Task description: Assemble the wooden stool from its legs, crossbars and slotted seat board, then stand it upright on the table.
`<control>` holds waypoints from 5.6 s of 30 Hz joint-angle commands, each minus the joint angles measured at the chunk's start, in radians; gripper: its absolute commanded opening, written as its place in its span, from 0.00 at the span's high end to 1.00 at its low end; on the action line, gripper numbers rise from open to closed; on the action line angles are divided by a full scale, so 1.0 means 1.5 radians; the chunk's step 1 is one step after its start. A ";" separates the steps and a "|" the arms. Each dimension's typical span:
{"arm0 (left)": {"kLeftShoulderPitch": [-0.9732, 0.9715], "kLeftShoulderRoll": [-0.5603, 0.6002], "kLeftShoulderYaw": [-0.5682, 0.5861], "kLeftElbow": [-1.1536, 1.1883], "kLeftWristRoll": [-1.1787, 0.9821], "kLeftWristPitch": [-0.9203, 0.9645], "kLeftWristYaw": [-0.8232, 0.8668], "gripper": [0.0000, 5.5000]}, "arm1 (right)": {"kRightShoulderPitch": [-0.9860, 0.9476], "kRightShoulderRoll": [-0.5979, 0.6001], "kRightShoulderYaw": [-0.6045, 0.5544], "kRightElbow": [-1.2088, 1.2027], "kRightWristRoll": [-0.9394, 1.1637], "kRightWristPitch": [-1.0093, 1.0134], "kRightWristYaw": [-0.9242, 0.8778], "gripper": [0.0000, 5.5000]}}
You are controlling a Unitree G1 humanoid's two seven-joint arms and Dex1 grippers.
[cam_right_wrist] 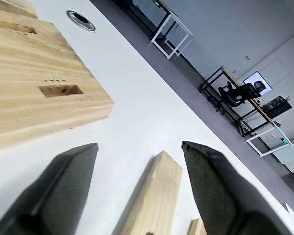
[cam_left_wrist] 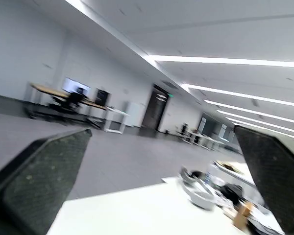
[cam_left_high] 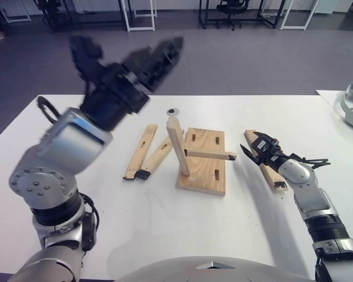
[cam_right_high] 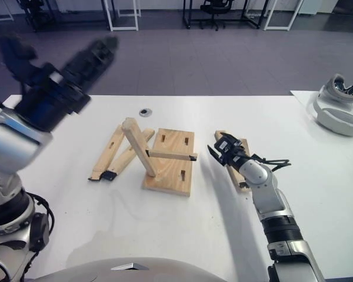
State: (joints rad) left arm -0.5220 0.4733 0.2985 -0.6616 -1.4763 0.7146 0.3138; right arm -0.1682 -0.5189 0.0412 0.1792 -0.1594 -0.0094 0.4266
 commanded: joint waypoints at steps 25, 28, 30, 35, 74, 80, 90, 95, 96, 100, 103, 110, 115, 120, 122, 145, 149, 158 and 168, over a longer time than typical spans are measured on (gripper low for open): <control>0.246 -0.004 -0.310 0.321 0.789 -0.126 -0.402 0.02 | -0.029 0.030 0.045 0.075 -0.008 -0.020 0.000 0.42; 0.254 -0.038 -0.319 0.340 0.782 -0.107 -0.421 0.02 | -0.030 0.031 0.047 0.077 -0.007 -0.019 0.000 0.42; 0.258 -0.050 -0.326 0.371 0.789 -0.094 -0.431 0.06 | -0.032 0.032 0.048 0.080 -0.008 -0.019 0.001 0.42; 0.257 -0.054 -0.340 0.412 0.812 -0.058 -0.445 0.25 | -0.033 0.033 0.051 0.083 -0.007 -0.019 0.001 0.42; -0.030 -0.083 -0.287 0.311 0.864 -0.313 -0.570 0.62 | -0.486 0.277 -0.296 0.026 0.804 0.434 -0.058 0.42; -0.026 -0.050 -0.298 0.329 0.885 -0.344 -0.620 0.62 | -0.468 0.262 -0.283 -0.004 0.821 0.478 -0.044 0.56; -0.047 -0.035 -0.301 0.365 0.908 -0.385 -0.648 0.62 | -0.433 0.238 -0.282 -0.050 0.843 0.523 -0.038 0.82; -0.033 -0.035 -0.260 0.406 0.909 -0.377 -0.618 0.46 | -0.362 0.216 -0.304 -0.065 0.765 0.445 -0.070 0.82; -0.007 -0.035 -0.243 0.415 0.907 -0.368 -0.604 0.44 | -0.305 0.198 -0.301 -0.099 0.732 0.430 -0.065 0.82; 0.182 -0.047 -0.250 0.404 0.934 -0.345 -0.555 0.31 | -0.018 0.216 -0.364 -0.301 0.774 0.471 -0.134 0.82; 0.283 -0.054 -0.300 0.405 0.979 -0.324 -0.530 0.21 | 0.132 0.240 -0.411 -0.407 0.866 0.498 -0.212 0.82; 0.326 -0.067 -0.334 0.430 1.016 -0.283 -0.508 0.19 | 0.196 0.221 -0.383 -0.439 0.917 0.512 -0.310 0.82; 0.322 -0.077 -0.339 0.413 1.013 -0.252 -0.509 0.19 | 0.208 0.191 -0.383 -0.452 0.974 0.514 -0.341 0.82; 0.314 -0.093 -0.340 0.399 1.003 -0.227 -0.513 0.19 | 0.198 0.161 -0.406 -0.434 1.088 0.493 -0.358 0.82; 0.313 -0.100 -0.335 0.389 0.991 -0.212 -0.517 0.19 | 0.196 0.146 -0.410 -0.427 1.122 0.485 -0.369 0.82; 0.307 -0.154 -0.298 0.158 0.840 -0.045 -0.498 0.19 | 0.108 -0.082 -0.235 -0.446 0.852 0.549 -0.439 0.81; 0.308 -0.162 -0.313 0.129 0.830 -0.020 -0.492 0.19 | 0.159 -0.068 -0.189 -0.478 0.790 0.552 -0.442 0.81; 0.265 -0.205 -0.354 0.124 0.818 0.003 -0.469 0.19 | 0.125 -0.051 -0.136 -0.466 0.752 0.605 -0.483 0.81; 0.241 -0.220 -0.376 0.144 0.826 -0.011 -0.456 0.19 | 0.059 -0.089 -0.096 -0.445 0.756 0.674 -0.441 0.80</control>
State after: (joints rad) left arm -0.1119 0.1696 -0.2343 -0.4603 -0.2339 0.7077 -0.3742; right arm -0.1221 -0.6110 -0.1990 -0.5577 1.0187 0.8211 -0.2489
